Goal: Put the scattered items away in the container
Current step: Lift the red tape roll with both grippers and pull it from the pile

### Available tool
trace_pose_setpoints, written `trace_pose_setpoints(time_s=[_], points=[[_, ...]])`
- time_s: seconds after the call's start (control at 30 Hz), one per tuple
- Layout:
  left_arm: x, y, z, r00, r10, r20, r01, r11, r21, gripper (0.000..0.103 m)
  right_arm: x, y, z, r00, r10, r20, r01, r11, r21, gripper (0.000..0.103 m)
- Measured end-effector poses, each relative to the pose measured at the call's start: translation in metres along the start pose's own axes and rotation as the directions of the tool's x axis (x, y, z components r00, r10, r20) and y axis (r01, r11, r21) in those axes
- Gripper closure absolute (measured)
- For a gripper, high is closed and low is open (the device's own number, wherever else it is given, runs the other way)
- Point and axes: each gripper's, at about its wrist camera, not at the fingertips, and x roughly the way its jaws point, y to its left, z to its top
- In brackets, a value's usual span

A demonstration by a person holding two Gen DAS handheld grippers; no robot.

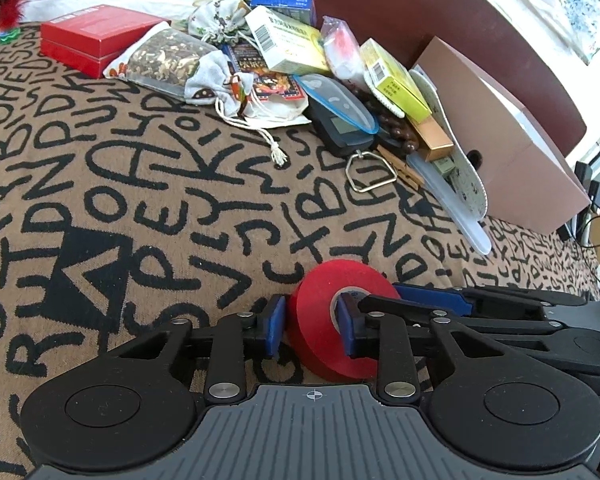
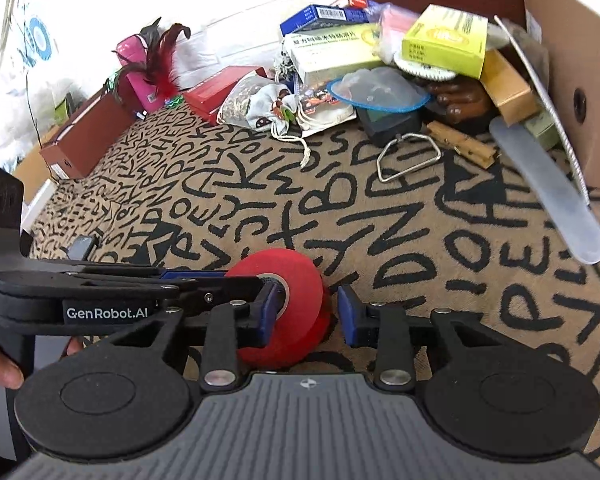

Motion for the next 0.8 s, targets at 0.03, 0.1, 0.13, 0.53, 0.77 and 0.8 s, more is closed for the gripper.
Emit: trace_pose_setpoints(time_s=[0.03, 0.1, 0.13, 0.53, 0.77, 0.8], points=[[0.0003, 0.0004, 0.0004, 1.000, -0.002, -0.002, 0.002, 1.000, -0.002, 0.067, 0.0008, -0.0005, 0.0006, 1.000, 0.004, -0.002, -0.004, 1.000, 0.000, 0.066], [0.0005, 0.0019, 0.0006, 1.000, -0.007, -0.001, 0.007, 1.000, -0.011, 0.069, 0.0029, -0.0014, 0.0020, 1.000, 0.008, -0.005, -0.008, 1.000, -0.002, 0.066], [0.0005, 0.0027, 0.0007, 1.000, -0.012, 0.000, 0.012, 1.000, -0.015, 0.069, 0.0035, -0.0010, 0.0019, 1.000, 0.005, -0.005, -0.005, 1.000, 0.000, 0.067], [-0.0012, 0.0041, -0.0011, 1.000, -0.015, 0.007, 0.015, 1.000, -0.018, 0.077, 0.0033, 0.0040, -0.0006, 1.000, -0.025, 0.009, 0.025, 1.000, 0.007, 0.071], [-0.0020, 0.0033, -0.0038, 1.000, -0.013, 0.017, 0.013, 1.000, -0.019, 0.077, 0.0032, 0.0044, -0.0008, 1.000, -0.027, 0.005, 0.027, 1.000, 0.002, 0.072], [-0.0027, 0.0026, -0.0048, 1.000, -0.013, 0.015, 0.014, 1.000, -0.024, 0.078, 0.0017, 0.0054, -0.0020, 0.999, -0.031, 0.007, 0.031, 0.999, 0.008, 0.072]])
